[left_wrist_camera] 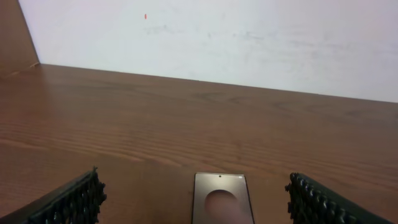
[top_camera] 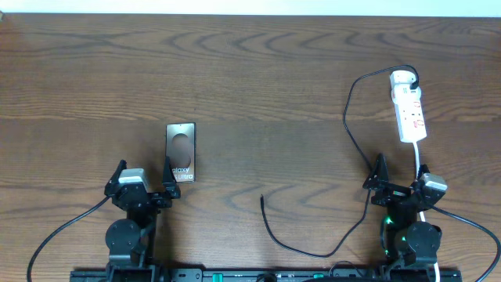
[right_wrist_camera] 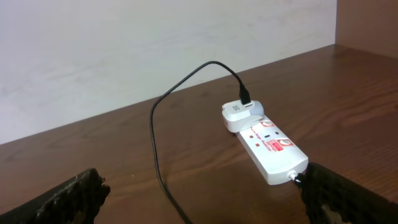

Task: Plug charger to phone and switch on socket
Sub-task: 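Move the left gripper over the Galaxy phone and lower toward it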

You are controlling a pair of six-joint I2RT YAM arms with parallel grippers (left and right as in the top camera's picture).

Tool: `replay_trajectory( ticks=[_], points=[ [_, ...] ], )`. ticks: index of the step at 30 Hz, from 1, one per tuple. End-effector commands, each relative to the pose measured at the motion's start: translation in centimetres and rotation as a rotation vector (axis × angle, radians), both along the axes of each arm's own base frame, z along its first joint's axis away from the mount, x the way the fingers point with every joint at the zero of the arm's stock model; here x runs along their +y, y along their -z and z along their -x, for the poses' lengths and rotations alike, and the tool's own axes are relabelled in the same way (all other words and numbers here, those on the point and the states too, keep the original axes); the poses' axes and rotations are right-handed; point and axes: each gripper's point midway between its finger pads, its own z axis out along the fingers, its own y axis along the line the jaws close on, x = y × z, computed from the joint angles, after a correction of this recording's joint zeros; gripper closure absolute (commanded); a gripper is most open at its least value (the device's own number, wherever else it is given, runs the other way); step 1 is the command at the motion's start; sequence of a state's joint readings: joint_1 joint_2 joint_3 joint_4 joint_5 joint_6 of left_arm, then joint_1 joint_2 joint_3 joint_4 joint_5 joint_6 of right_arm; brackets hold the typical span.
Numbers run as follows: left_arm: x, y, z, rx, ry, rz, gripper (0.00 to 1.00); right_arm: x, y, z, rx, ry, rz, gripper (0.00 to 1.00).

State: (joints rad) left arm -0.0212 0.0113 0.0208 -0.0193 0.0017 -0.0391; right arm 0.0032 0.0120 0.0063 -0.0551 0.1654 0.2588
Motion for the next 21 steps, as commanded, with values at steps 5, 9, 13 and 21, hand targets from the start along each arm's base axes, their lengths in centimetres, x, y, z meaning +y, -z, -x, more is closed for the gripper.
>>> replay_trajectory(
  ticks=[5, 9, 13, 21],
  points=[
    [0.3, -3.9, 0.4, -0.062, -0.02, 0.098, 0.08, 0.2, 0.0, 0.0, 0.002, -0.007, 0.013, 0.01],
    [0.3, -6.3, 0.3, -0.02, -0.022, 0.096, 0.07, 0.2, 0.0, 0.0, 0.002, -0.007, 0.013, 0.01],
    [0.3, -7.8, -0.7, 0.098, -0.027, 0.093, 0.07, 0.2, 0.0, 0.0, 0.002, -0.007, 0.013, 0.01],
    [-1.3, -10.5, -5.3, 0.366, 0.043, 0.109, 0.08, 0.2, 0.0, 0.0, 0.002, -0.007, 0.013, 0.01]
  ],
)
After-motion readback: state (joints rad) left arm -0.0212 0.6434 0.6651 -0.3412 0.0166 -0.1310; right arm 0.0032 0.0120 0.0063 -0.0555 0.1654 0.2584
